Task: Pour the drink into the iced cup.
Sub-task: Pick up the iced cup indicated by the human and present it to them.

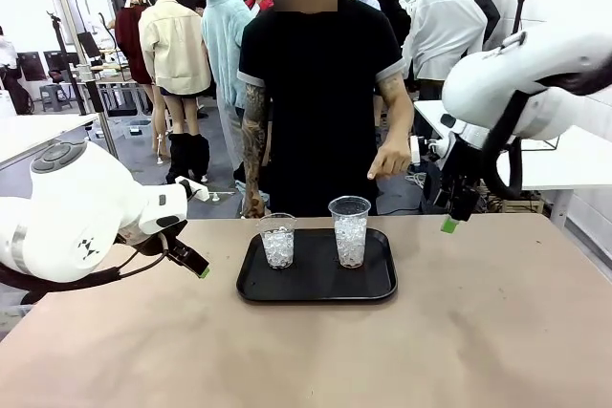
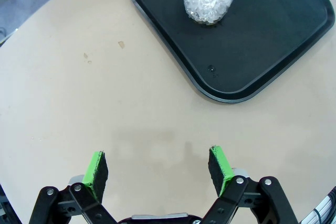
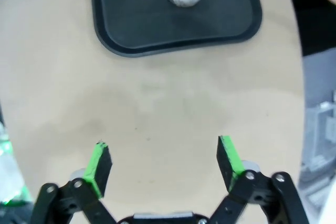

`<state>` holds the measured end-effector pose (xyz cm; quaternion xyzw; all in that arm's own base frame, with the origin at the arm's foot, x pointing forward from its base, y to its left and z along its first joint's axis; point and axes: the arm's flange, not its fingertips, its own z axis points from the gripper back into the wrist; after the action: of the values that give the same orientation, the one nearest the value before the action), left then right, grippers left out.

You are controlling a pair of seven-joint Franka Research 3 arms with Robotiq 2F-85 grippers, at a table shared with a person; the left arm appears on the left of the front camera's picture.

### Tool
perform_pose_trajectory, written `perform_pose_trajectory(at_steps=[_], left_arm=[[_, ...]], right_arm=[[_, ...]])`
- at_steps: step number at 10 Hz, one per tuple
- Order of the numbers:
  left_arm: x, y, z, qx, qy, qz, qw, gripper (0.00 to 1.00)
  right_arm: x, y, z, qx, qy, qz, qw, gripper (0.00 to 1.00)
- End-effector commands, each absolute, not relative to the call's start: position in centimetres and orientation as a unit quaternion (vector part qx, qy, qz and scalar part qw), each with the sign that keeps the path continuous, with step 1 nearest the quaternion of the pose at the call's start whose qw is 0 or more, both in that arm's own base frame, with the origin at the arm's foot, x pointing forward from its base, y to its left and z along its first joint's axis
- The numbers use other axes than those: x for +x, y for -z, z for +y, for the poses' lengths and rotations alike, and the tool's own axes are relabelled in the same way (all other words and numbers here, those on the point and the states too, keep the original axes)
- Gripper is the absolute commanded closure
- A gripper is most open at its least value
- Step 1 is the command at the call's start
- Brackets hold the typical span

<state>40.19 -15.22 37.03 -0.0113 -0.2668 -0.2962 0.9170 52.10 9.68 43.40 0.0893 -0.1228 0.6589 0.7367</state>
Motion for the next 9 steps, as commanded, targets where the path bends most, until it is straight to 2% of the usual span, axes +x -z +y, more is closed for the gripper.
perform_pose_trajectory(at_steps=[1,2,6,7,9], left_arm=[[40.2,-37.1,-15.1,-0.012,0.295,-0.268,0.917,0.0],[40.2,-37.1,-15.1,-0.012,0.295,-0.268,0.917,0.0],[40.2,-37.1,-15.1,-0.012,0.295,-0.268,0.917,0.0],[40.2,-37.1,-15.1,-0.012,0.295,-0.268,0.917,0.0],[40.2,-37.1,-15.1,-0.012,0.295,-0.268,0.917,0.0]], right_arm=[[53.6,-42.8,9.9,0.089,-0.651,-0.138,0.741,0.0],[52.1,-43.4,9.7,0.089,-0.659,-0.123,0.737,0.0],[53.1,-43.3,9.8,0.088,-0.664,-0.124,0.732,0.0],[54.4,-41.7,9.7,0.137,-0.692,-0.121,0.699,0.0],[57.6,-38.6,9.5,0.207,-0.705,-0.177,0.655,0.0]])
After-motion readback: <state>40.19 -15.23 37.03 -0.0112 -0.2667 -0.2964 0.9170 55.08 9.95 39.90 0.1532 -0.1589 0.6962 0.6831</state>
